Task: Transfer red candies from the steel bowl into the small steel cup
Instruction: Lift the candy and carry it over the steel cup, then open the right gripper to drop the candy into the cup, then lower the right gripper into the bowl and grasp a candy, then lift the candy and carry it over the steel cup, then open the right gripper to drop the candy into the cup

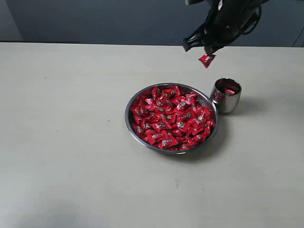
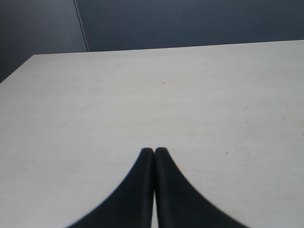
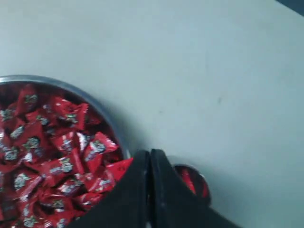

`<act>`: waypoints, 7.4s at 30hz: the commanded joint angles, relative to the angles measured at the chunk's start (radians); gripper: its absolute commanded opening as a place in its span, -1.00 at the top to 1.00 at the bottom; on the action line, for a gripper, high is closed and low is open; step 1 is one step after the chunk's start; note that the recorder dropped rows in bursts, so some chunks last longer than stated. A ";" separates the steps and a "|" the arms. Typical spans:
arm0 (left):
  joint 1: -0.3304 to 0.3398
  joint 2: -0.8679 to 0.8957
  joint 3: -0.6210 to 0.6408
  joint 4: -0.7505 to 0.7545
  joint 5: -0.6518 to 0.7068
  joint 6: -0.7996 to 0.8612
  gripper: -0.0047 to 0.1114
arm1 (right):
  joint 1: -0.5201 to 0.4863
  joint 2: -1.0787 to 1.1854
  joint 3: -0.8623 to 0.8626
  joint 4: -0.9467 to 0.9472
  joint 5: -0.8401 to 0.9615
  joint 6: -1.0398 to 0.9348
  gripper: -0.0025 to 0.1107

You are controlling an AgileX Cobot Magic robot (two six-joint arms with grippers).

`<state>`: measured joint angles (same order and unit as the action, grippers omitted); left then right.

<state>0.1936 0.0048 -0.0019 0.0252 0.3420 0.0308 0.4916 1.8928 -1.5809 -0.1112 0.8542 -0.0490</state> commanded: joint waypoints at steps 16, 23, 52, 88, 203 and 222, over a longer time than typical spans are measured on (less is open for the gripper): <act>-0.007 -0.005 0.002 0.002 -0.008 -0.001 0.91 | -0.151 0.048 0.002 0.127 0.011 -0.031 0.97; -0.007 -0.005 0.002 0.002 -0.008 -0.001 0.91 | -0.151 0.095 0.011 0.111 0.030 -0.031 0.97; -0.007 -0.005 0.002 0.002 -0.008 -0.001 0.91 | -0.107 -0.012 0.011 0.535 0.145 -0.297 0.31; -0.007 -0.005 0.002 0.002 -0.008 -0.001 0.91 | 0.016 0.255 0.011 0.321 0.136 -0.289 0.31; -0.007 -0.005 0.002 0.002 -0.008 -0.001 0.91 | -0.178 0.101 0.011 0.186 0.118 -0.136 0.97; -0.007 -0.005 0.002 0.002 -0.008 -0.001 0.91 | -0.178 0.085 0.011 0.243 0.137 -0.133 0.31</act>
<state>0.1936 0.0048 -0.0019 0.0252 0.3420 0.0308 0.3207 1.9986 -1.5717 0.0947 0.9805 -0.1792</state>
